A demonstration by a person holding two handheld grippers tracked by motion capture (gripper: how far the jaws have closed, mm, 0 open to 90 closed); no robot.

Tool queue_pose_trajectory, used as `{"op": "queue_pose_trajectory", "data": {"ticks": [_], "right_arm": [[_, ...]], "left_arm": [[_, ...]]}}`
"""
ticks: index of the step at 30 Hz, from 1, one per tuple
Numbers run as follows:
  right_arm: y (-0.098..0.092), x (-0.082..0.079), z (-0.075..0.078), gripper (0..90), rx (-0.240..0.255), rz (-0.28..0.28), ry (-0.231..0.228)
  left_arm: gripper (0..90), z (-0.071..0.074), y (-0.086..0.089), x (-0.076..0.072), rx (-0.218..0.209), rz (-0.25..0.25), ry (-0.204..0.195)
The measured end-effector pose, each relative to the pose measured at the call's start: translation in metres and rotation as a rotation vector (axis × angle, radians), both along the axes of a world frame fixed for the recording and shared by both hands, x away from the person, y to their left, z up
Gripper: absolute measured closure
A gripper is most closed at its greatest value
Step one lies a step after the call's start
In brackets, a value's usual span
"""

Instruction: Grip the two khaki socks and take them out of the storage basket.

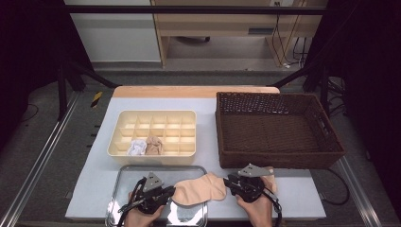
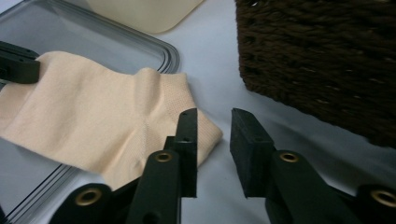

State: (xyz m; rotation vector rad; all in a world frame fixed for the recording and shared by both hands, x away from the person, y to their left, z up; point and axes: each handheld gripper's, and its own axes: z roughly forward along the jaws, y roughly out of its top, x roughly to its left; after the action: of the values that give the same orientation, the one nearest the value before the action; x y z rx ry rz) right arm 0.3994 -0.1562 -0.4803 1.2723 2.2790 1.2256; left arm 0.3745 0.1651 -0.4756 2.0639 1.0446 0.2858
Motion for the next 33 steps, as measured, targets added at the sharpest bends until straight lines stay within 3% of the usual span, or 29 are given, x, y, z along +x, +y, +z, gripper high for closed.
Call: {"op": "queue_pose_trajectory", "data": {"ticks": [2, 4, 6, 8, 14, 16, 20, 26, 29, 33], "right_arm": [[0.005, 0.003, -0.005, 68.7, -0.035, 0.022, -0.002], [0.008, 0.003, -0.006, 74.6, -0.067, 0.032, -0.007], [0.008, 0.002, -0.005, 85.2, -0.058, 0.049, 0.017], [0.007, -0.001, -0.004, 87.3, -0.068, 0.060, 0.023], [-0.002, -0.010, -0.001, 87.3, -0.051, 0.033, 0.053], [-0.002, -0.009, -0.003, 83.3, -0.037, 0.026, 0.061], [-0.009, -0.009, 0.004, 75.1, 0.022, 0.012, 0.029], [-0.052, -0.009, 0.030, 73.9, 0.032, -0.131, -0.116], [-0.068, -0.012, 0.034, 74.2, 0.026, -0.169, -0.105], [-0.071, -0.012, 0.024, 71.7, -0.010, -0.177, -0.038]], "left_arm": [[84.7, 0.000, 0.001, 0.000, -0.002, -0.004, 0.004], [85.0, 0.000, 0.001, 0.001, -0.006, -0.001, 0.005], [85.4, 0.001, 0.003, 0.001, -0.005, 0.003, 0.001], [85.7, 0.001, 0.004, 0.001, -0.003, 0.011, -0.005], [85.5, 0.001, 0.007, 0.001, 0.002, 0.015, -0.002], [84.8, 0.001, 0.007, 0.000, 0.003, 0.015, -0.006], [78.6, 0.003, 0.009, 0.001, -0.009, 0.026, -0.016], [63.4, 0.015, 0.022, 0.004, -0.042, 0.056, -0.050], [56.7, 0.017, 0.028, 0.006, -0.042, 0.077, -0.062], [50.8, 0.016, 0.035, 0.009, -0.077, 0.094, -0.063]]}}
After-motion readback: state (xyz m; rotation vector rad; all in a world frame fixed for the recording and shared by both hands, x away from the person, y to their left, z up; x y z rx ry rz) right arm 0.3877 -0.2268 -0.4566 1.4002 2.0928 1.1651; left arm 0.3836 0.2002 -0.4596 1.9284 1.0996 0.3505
